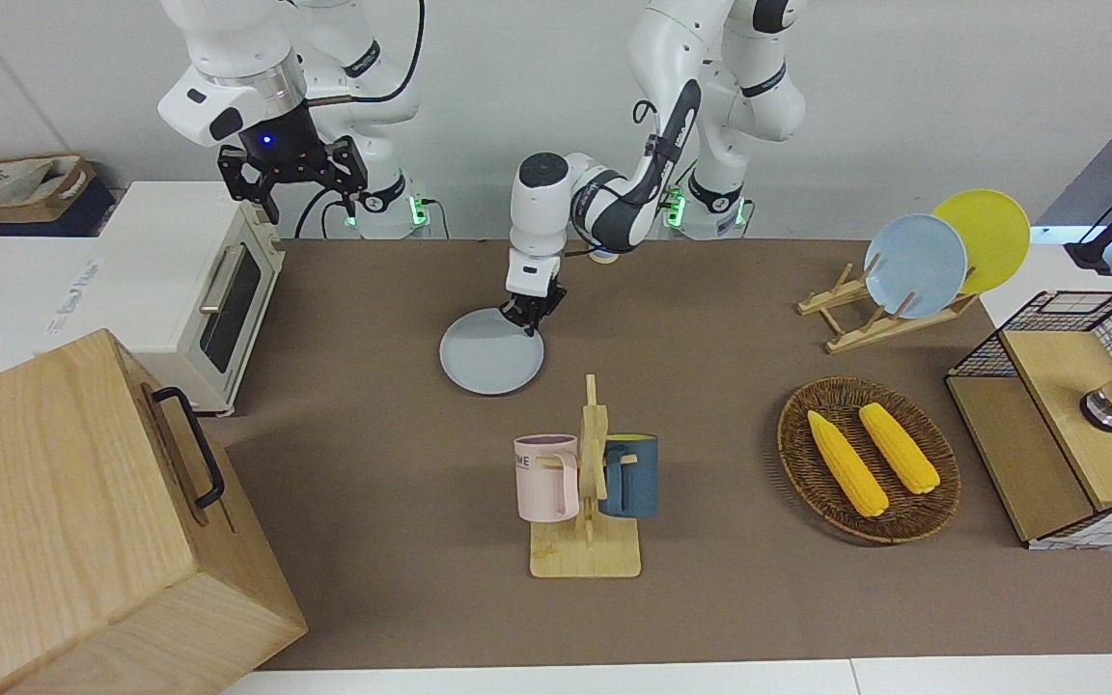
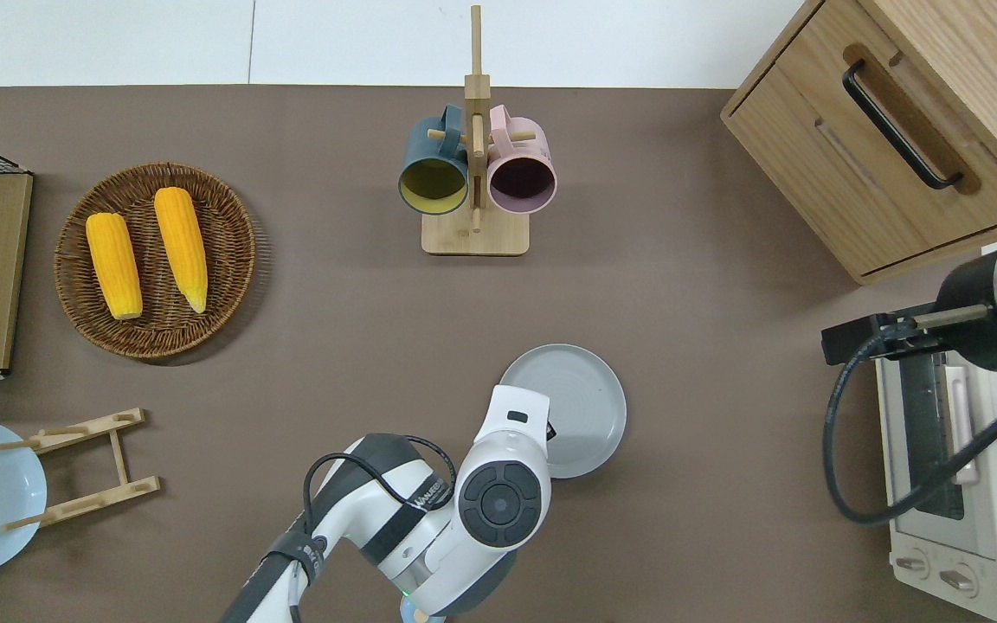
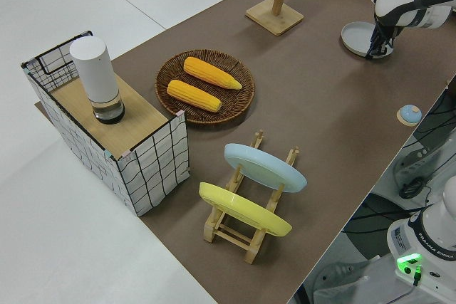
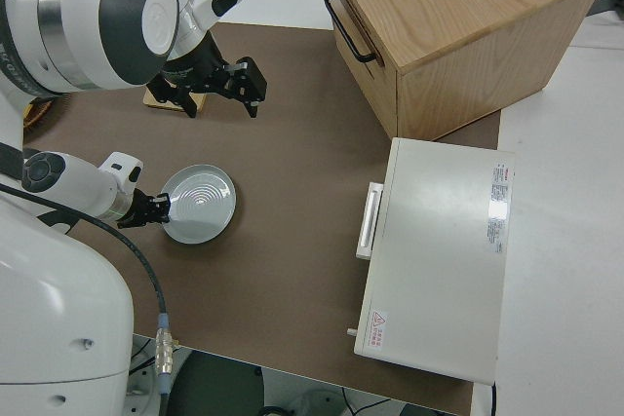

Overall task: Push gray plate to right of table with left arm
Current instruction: 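Keep pushing the gray plate with the left gripper toward the toaster oven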

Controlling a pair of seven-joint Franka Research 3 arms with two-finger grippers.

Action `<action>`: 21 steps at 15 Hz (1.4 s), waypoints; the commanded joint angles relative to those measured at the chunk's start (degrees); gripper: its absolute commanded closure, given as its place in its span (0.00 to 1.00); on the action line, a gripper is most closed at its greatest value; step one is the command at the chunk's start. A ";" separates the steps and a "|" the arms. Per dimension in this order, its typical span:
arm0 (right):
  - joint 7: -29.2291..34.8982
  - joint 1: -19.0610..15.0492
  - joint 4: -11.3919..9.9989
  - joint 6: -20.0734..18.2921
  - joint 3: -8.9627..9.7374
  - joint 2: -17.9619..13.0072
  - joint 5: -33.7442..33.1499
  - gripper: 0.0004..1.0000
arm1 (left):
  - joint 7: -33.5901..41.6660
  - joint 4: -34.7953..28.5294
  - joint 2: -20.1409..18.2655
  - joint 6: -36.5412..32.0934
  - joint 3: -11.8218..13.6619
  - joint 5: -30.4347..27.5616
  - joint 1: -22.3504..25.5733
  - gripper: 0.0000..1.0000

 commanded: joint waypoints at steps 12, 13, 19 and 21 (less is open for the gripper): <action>-0.06 -0.67 0.07 -0.69 0.30 -0.35 0.49 0.02 | -5.29 8.98 6.25 -5.07 0.51 2.78 -3.76 0.66; -0.14 -0.67 0.07 -0.69 0.30 -0.35 0.58 0.02 | -5.29 9.25 6.34 -5.43 0.51 2.78 -3.68 0.59; -0.14 -0.67 0.07 -0.69 0.30 -0.35 0.49 0.02 | -5.20 10.04 6.25 -6.84 0.60 2.78 -3.68 0.20; -0.15 -0.67 0.07 -0.69 0.30 -0.35 0.58 0.02 | -5.20 10.13 6.25 -7.01 0.60 2.78 -3.68 0.16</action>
